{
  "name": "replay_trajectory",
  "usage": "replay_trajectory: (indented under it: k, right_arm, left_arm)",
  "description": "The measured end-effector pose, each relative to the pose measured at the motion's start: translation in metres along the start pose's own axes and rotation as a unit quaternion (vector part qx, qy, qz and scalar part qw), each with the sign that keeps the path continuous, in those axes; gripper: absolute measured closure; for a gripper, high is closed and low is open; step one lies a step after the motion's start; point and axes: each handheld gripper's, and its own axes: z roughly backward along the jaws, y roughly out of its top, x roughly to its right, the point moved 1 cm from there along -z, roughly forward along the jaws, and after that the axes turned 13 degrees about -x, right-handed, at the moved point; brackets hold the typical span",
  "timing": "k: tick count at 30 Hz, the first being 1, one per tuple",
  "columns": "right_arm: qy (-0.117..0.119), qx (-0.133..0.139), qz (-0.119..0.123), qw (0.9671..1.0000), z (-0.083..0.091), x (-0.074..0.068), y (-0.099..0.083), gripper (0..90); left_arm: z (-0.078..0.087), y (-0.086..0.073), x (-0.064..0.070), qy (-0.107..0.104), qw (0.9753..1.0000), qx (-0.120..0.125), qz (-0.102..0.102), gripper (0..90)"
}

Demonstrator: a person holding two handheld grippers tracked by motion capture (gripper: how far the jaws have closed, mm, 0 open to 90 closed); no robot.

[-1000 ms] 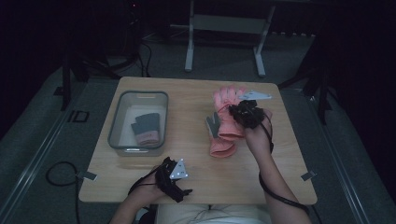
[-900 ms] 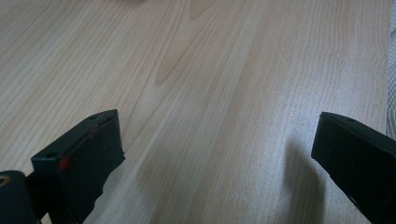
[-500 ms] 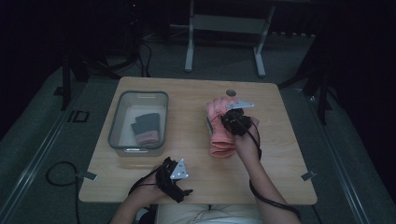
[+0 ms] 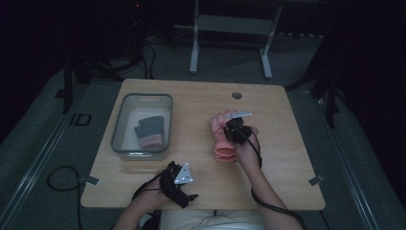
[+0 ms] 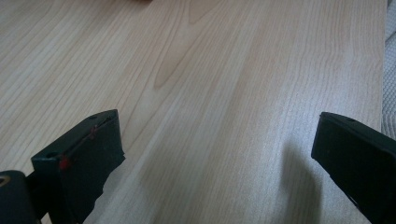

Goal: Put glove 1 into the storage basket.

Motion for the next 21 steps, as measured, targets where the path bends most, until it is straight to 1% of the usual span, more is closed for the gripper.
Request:
replay_trajectory:
  k: [2,5,6,7,8,9,11,12,14,15,16,17,18,19,20,21]
  right_arm:
    - [0.007,-0.003,-0.002,1.0,-0.004,0.0,-0.001,82.4]
    - [0.012,0.0,-0.002,0.9999,-0.004,0.0,-0.001,80.2]
    - [0.014,0.003,-0.001,0.9999,-0.003,0.001,-0.001,77.8]
    - [0.015,0.013,0.002,0.9998,0.003,0.001,0.0,72.9]
    - [0.014,0.018,0.003,0.9997,0.006,0.001,0.0,72.2]
    - [0.012,0.022,0.004,0.9997,0.009,0.001,0.001,72.0]
    - [0.009,0.031,0.01,0.9994,0.016,0.002,0.001,70.5]
    - [0.008,0.038,0.014,0.9992,0.022,0.003,0.001,70.2]
    - [0.008,0.047,0.015,0.9988,0.029,0.005,0.002,69.8]
    - [0.006,0.052,0.016,0.9985,0.033,0.007,0.002,69.1]
    - [0.012,0.057,0.015,0.9982,0.036,0.009,0.003,67.9]
    - [0.012,0.06,0.015,0.998,0.038,0.01,0.004,67.5]
    - [0.009,0.061,0.018,0.9979,0.041,0.012,0.005,67.4]
    - [0.009,0.061,0.017,0.9979,0.042,0.014,0.005,67.3]
    - [0.01,0.06,0.018,0.998,0.043,0.015,0.005,67.3]
    - [0.009,0.061,0.016,0.998,0.043,0.017,0.005,67.3]
  left_arm:
    - [0.0,0.001,0.0,-0.001,1.0,0.002,0.002,1.7]
    - [0.0,0.002,0.0,0.001,1.0,0.003,0.006,1.7]
    - [0.0,0.003,0.0,0.006,0.9999,0.004,0.014,1.7]
    - [0.001,0.003,0.0,0.009,0.9998,0.007,0.013,1.7]
    - [0.002,0.004,0.0,0.01,0.9998,0.007,0.014,1.6]
    - [0.002,0.005,0.0,0.009,0.9998,0.006,0.02,1.7]
    - [0.006,0.009,0.001,0.013,0.9997,0.013,0.017,1.7]
    - [0.007,0.011,0.001,0.014,0.9994,0.02,0.022,1.7]
    - [0.009,0.015,0.001,0.015,0.999,0.027,0.033,1.7]
    - [0.011,0.017,0.001,0.02,0.9984,0.034,0.04,1.7]
    - [0.012,0.019,0.001,0.024,0.9981,0.036,0.043,1.7]
    - [0.015,0.022,0.001,0.034,0.9973,0.042,0.048,1.7]
    - [0.017,0.024,0.001,0.037,0.9968,0.046,0.053,2.3]
    - [0.019,0.026,0.0,0.037,0.9963,0.046,0.063,3.2]
    - [0.023,0.028,-0.001,0.036,0.9954,0.046,0.076,3.4]
    - [0.024,0.029,-0.002,0.035,0.9945,0.051,0.085,4.2]
